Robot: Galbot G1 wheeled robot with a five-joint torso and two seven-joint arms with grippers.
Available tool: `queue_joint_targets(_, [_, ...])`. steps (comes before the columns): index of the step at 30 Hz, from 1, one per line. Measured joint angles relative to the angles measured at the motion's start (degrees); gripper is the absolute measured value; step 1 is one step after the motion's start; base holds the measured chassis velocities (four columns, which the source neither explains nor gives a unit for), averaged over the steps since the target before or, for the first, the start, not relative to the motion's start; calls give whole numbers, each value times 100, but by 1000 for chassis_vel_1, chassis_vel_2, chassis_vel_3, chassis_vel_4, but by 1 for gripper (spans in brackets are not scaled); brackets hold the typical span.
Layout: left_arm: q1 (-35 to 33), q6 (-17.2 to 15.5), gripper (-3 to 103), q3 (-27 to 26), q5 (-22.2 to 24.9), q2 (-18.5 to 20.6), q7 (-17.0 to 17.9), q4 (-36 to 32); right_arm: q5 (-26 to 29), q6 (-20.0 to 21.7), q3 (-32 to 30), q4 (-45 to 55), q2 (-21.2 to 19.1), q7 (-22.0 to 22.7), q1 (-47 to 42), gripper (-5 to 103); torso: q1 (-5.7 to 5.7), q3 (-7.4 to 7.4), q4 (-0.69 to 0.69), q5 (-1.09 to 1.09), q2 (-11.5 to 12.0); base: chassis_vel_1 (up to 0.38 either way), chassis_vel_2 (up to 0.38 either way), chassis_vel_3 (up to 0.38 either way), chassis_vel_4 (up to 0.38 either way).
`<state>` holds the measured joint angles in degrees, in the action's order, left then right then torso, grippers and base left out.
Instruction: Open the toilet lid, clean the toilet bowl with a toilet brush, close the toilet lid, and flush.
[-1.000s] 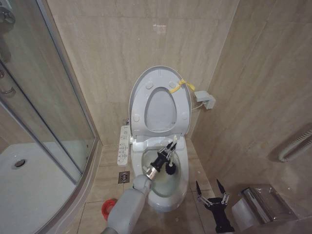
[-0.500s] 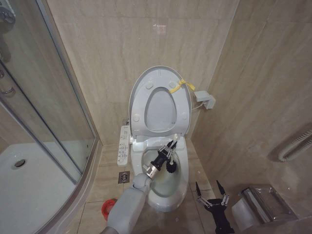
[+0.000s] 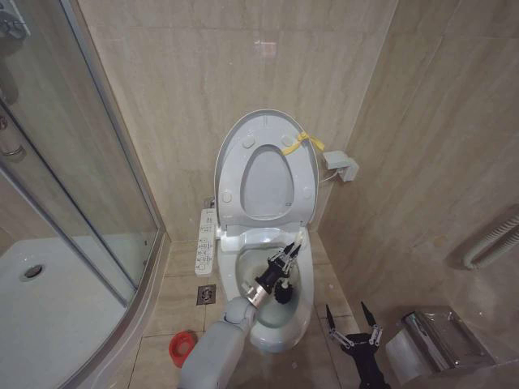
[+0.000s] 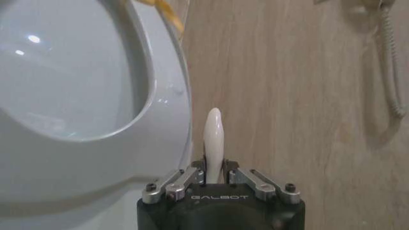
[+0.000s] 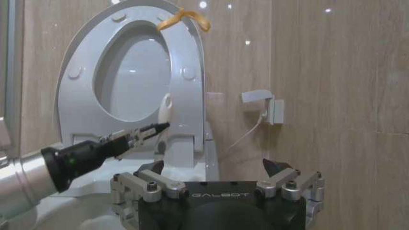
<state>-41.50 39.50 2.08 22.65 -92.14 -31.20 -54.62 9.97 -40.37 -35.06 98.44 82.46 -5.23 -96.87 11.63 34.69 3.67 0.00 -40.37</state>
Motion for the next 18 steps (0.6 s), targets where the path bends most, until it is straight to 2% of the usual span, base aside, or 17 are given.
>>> queue_joint_targets(9, [281,-30,18,92,95,0,-8,-110,-26,-19,-14,-13,47,-11,-25,100,0,0,0,0,0,0,0,0,0])
queue_joint_targets(18, [474,-41,18,83,201,0,-2,305,-133,-55,2,-41,166,-36,-41,100,0,0,0,0,1,0,0,0,0])
